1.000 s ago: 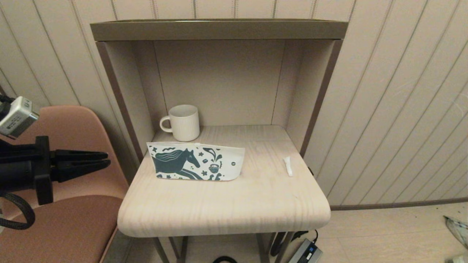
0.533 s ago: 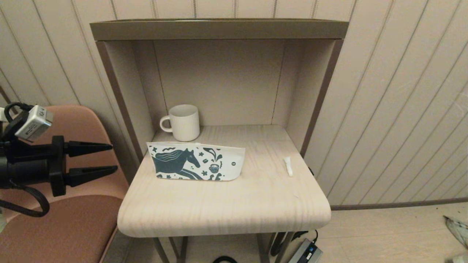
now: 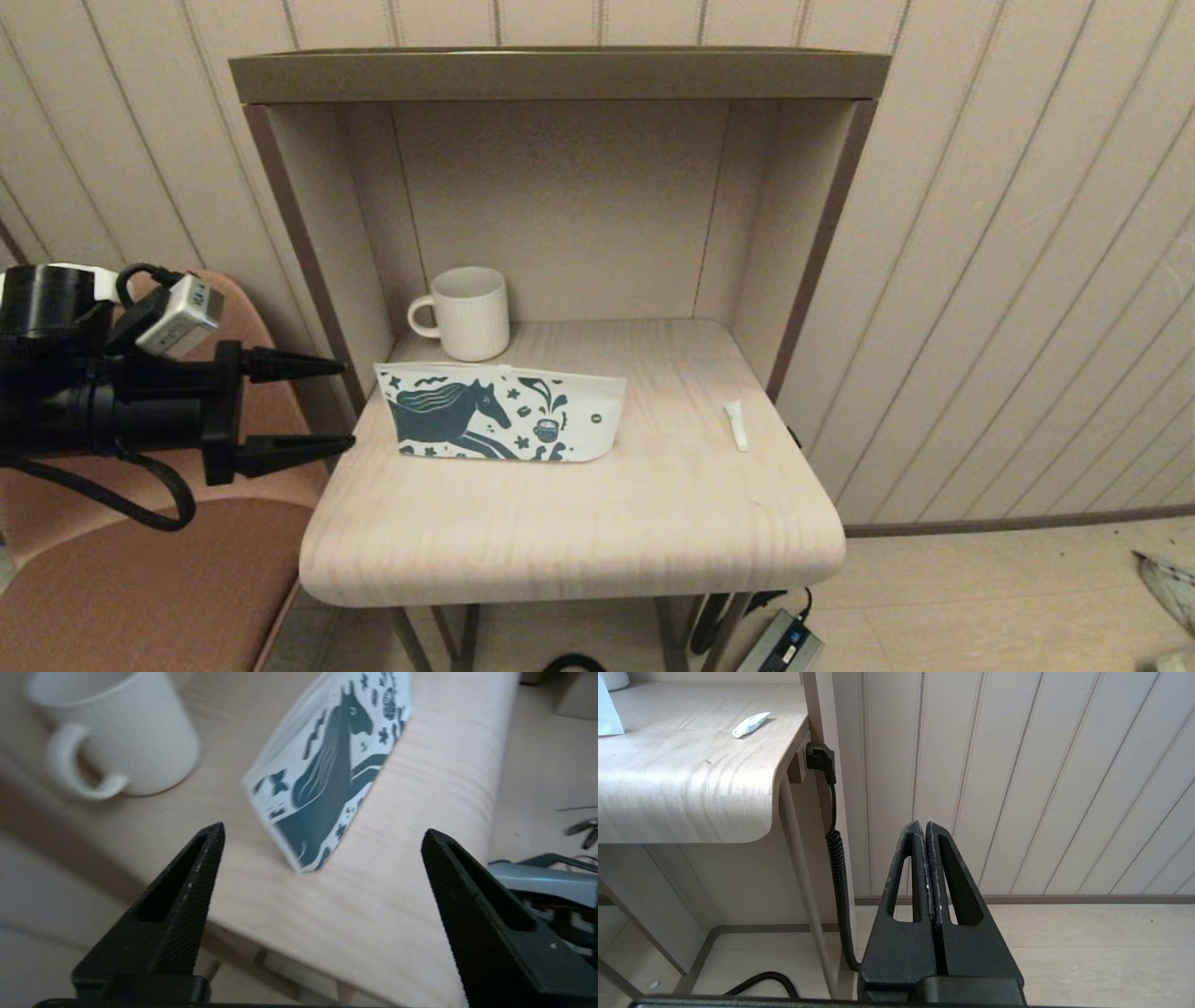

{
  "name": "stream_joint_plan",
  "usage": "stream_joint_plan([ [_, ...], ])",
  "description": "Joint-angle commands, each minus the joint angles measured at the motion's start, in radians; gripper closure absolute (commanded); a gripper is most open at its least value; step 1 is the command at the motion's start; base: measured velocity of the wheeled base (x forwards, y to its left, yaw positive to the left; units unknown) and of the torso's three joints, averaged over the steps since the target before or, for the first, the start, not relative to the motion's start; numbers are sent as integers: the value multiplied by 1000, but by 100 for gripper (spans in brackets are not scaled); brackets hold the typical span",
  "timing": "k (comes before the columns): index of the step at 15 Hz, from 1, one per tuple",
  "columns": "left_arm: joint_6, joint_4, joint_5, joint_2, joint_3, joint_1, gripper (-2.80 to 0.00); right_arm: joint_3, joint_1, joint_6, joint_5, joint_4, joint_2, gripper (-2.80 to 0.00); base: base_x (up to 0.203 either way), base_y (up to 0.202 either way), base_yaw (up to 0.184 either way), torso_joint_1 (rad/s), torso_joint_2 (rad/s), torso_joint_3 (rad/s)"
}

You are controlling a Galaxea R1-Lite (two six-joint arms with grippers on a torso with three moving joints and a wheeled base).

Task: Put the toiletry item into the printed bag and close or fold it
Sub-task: Pick up the storage bag

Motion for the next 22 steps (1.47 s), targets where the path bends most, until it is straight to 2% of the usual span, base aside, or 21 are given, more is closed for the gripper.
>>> stream_joint_plan([
  [1, 4, 1, -6, 42, -21, -31, -280, 0, -1, 0, 0, -1, 1, 0, 0, 0, 0, 0, 0, 0],
  [7, 3, 10, -3, 149, -135, -117, -280, 0, 0, 0, 0, -1, 1, 0, 0, 0, 0, 0, 0, 0],
  [11, 1, 54, -1, 205, -199, -160, -280, 0, 0, 0, 0, -1, 1, 0, 0, 0, 0, 0, 0, 0],
  [22, 2, 92, 3, 234, -240, -209, -280, 0, 0, 0, 0, -1, 1, 0, 0, 0, 0, 0, 0, 0],
])
